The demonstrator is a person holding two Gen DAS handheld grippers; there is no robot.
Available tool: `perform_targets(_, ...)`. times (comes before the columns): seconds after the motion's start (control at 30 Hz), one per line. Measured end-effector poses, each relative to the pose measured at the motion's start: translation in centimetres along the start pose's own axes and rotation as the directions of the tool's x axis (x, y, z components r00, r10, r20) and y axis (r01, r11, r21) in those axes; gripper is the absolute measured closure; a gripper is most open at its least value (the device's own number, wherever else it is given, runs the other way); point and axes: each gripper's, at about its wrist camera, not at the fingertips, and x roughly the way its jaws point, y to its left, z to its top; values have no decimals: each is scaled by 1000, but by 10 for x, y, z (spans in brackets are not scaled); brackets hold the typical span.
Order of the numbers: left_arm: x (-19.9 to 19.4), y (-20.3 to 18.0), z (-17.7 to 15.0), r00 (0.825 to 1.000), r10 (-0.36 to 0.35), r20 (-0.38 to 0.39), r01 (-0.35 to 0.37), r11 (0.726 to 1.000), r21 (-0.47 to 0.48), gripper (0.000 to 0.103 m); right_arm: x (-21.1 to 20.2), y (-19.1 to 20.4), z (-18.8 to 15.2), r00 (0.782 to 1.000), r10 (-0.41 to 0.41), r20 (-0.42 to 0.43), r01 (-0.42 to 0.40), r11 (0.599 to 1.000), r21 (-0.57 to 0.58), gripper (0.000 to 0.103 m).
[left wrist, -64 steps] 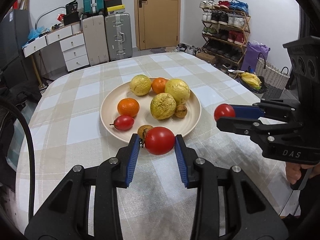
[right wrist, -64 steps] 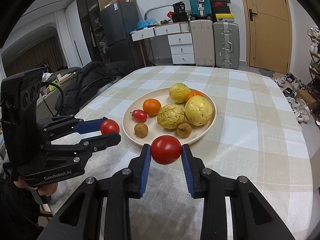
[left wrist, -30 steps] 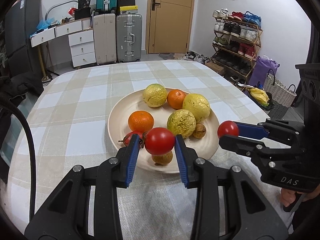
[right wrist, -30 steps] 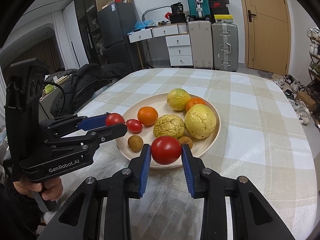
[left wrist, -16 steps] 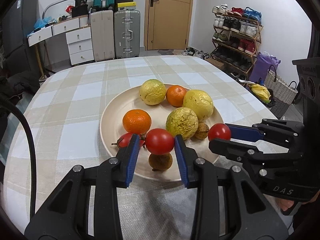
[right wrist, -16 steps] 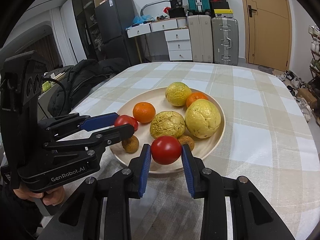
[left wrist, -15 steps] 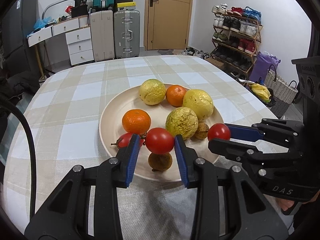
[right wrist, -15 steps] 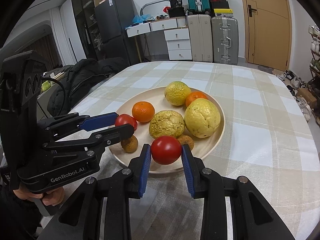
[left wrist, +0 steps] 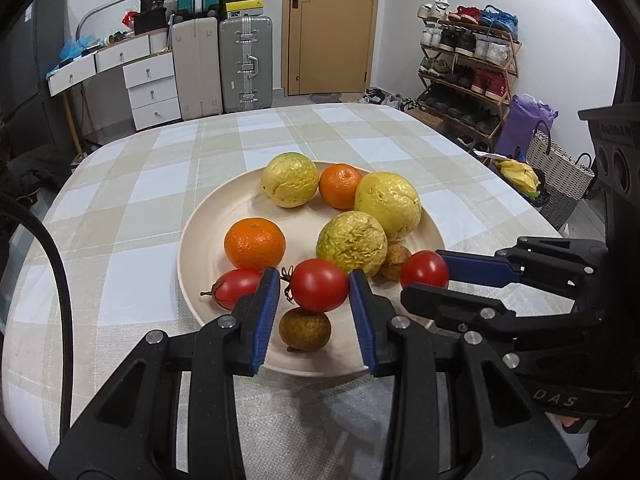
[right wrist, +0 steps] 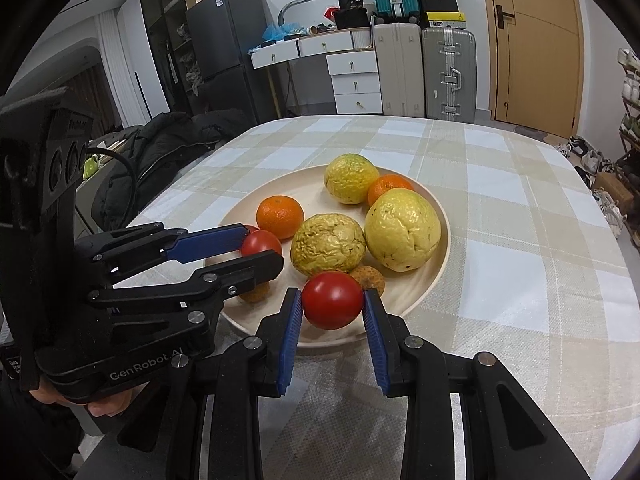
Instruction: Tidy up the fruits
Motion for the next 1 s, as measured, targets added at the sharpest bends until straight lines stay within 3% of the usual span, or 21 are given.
perform_targets(0.33,0,1,0,1000,-7,5,7,1000,-4,70,0,1,-1,1000,6,-5,-6,1000,-3,71)
perform_targets(0.47,-3,4,-1,1000,-13,16,14,1000,-21,70,-4,3,-2,1000,12,14,-12,1000,-12,56)
perform_targets(0.63,-12,10,-4,1000,-12,26,13,999,-38,68,-11,5,-7,999,-14,30,15,999,-30,48)
perform_targets(0.7,-19,13,-7,999,-5,41,7,999,-41,56,-17,3,-8,999,-23,47,25,999,-26,31)
perform_targets(0.87,-47,26,-13,994,15,110,-7,997,-70,22,-33,-8,-10,994,-48,102,45,998,32,8)
perform_targets(0.93,-58,31,-16,990,20,137,-9,997,-79,19,-39,-13,-10,991,-44,127,38,998,54,0)
perform_targets(1.0,-67,34,-18,989,29,143,-18,997,-78,18,-44,-18,-10,988,-35,151,24,997,72,0)
